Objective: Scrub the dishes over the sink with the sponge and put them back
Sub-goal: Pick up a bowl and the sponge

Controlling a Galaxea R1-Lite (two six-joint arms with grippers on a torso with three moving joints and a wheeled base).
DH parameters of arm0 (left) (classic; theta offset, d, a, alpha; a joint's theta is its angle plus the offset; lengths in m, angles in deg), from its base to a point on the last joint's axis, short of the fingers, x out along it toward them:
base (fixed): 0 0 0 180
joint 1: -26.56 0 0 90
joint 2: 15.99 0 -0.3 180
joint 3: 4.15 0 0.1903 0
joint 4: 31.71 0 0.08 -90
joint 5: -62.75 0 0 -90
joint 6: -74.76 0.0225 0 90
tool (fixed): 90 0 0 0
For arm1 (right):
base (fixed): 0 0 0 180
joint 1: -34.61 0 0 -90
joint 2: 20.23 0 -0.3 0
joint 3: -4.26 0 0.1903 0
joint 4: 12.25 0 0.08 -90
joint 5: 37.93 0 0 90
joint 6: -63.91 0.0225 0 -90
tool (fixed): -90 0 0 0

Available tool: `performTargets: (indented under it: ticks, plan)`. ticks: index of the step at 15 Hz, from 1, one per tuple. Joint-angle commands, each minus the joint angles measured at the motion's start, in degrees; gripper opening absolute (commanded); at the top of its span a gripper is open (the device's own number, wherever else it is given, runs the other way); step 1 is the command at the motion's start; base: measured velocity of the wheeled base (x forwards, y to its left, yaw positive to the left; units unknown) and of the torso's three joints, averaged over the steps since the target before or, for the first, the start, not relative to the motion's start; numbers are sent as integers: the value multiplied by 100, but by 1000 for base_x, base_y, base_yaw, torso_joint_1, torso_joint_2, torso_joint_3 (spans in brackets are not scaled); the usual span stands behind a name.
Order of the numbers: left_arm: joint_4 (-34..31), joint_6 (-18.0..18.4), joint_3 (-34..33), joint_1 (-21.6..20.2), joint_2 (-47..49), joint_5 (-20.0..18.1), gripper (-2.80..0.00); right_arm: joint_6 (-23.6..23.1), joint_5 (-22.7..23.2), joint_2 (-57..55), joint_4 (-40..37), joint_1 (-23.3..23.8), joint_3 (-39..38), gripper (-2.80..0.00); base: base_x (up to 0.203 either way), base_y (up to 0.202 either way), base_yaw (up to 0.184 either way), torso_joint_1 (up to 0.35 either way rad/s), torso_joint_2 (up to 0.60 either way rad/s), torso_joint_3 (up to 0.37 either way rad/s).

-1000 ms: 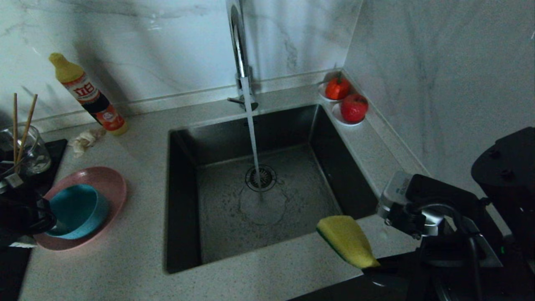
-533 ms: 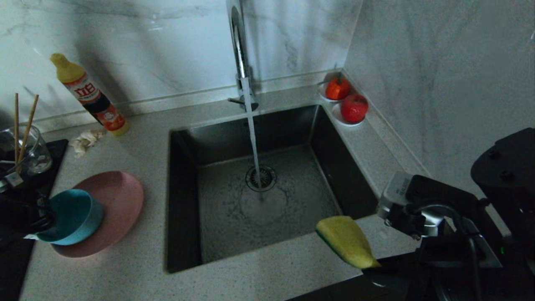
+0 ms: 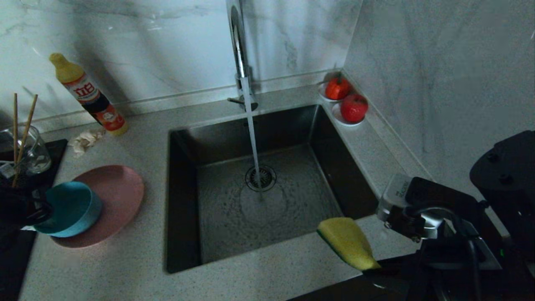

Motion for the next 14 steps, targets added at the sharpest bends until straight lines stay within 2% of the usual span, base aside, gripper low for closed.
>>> performTargets:
  ticks: [1, 7, 14]
  plan:
    - [-41, -18, 109, -20, -104, -7, -280, 2, -5, -2, -11, -3, -7, -280, 0, 0, 0, 0, 0, 0]
    - [-60, 15, 184, -172, -87, 12, -280, 2, -5, -37, -2, -3, -17, -280, 0, 0, 0, 0, 0, 0]
    - [1, 85, -68, -187, 125, 10, -280, 2, 4, -72, 6, -3, -26, -280, 0, 0, 0, 0, 0, 0]
